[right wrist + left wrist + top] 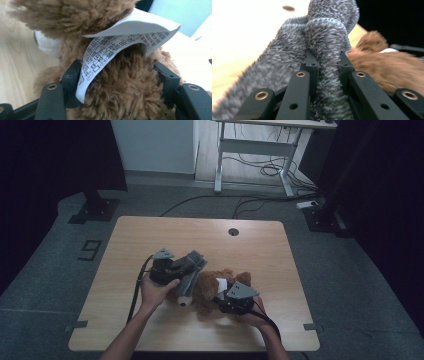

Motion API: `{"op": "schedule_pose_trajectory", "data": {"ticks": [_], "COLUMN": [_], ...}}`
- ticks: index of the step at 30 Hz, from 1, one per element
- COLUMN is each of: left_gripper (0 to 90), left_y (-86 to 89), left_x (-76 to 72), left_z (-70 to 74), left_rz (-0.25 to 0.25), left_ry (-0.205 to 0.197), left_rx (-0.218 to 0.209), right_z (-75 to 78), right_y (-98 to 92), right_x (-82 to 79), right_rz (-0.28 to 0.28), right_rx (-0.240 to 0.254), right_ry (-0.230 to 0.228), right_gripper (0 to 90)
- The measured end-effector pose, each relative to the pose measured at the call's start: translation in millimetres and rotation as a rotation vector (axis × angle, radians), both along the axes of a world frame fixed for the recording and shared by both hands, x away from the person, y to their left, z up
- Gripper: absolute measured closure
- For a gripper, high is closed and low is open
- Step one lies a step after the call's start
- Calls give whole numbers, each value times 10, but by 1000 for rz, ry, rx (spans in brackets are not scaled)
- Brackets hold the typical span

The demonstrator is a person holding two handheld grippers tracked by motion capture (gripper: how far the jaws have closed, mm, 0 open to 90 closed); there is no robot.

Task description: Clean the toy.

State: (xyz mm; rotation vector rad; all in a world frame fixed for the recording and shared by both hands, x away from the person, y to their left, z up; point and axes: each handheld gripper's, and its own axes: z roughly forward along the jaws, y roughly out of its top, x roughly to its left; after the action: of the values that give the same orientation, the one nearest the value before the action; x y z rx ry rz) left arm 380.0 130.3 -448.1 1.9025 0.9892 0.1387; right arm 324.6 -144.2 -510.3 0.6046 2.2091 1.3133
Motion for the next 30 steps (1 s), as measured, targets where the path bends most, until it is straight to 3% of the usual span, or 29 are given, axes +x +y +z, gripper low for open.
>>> {"op": "schedule_pose_trajectory", "data": {"ticks": [4,6,7,9,13,14,15,16,17,19,21,22,23,26,27,30], "left_gripper": [776,780,781,783,784,785,785,785,786,786,786,785,785,784,782,779], "left_y": [-18,-13,-5,13,44,47,50,50,53,61,73,73,87,92,91,81], "left_x": [-39,-99,-161,-202,-244,-259,-289,-289,-313,-337,-364,-364,-386,-402,-412,-417], "left_z": [-102,-137,-178,-222,-249,-256,-266,-266,-274,-279,-283,-283,-282,-277,-263,-228], "left_rz": [0,4,13,15,10,7,6,6,2,-4,-11,-11,-15,-16,-12,-15], "left_ry": [1,-19,-37,-44,-44,-48,-50,-50,-50,-51,-50,-50,-48,-49,-47,-42], "left_rx": [-1,10,23,13,-14,-16,-22,-22,-26,-28,-32,-32,-35,-32,-32,-25], "right_z": [-1,40,138,260,376,385,357,357,286,212,122,122,25,-45,-68,-84], "right_y": [-20,-47,-112,-192,-296,-328,-381,-381,-395,-376,-318,-318,-261,-246,-266,-273], "right_x": [-90,-124,-130,-126,-61,-21,83,83,168,204,187,187,155,124,90,15], "right_rz": [-1,-4,-1,-12,-59,-73,-93,-93,-71,-50,-30,-30,-24,-23,-21,6], "right_rx": [-3,17,64,101,92,88,90,90,96,87,38,38,-18,-24,0,-2], "right_ry": [-11,-1,24,23,28,43,97,97,183,254,286,286,295,275,238,158], "right_gripper": [349,322,310,293,214,208,163,163,110,57,10,10,8,71,156,273]}}
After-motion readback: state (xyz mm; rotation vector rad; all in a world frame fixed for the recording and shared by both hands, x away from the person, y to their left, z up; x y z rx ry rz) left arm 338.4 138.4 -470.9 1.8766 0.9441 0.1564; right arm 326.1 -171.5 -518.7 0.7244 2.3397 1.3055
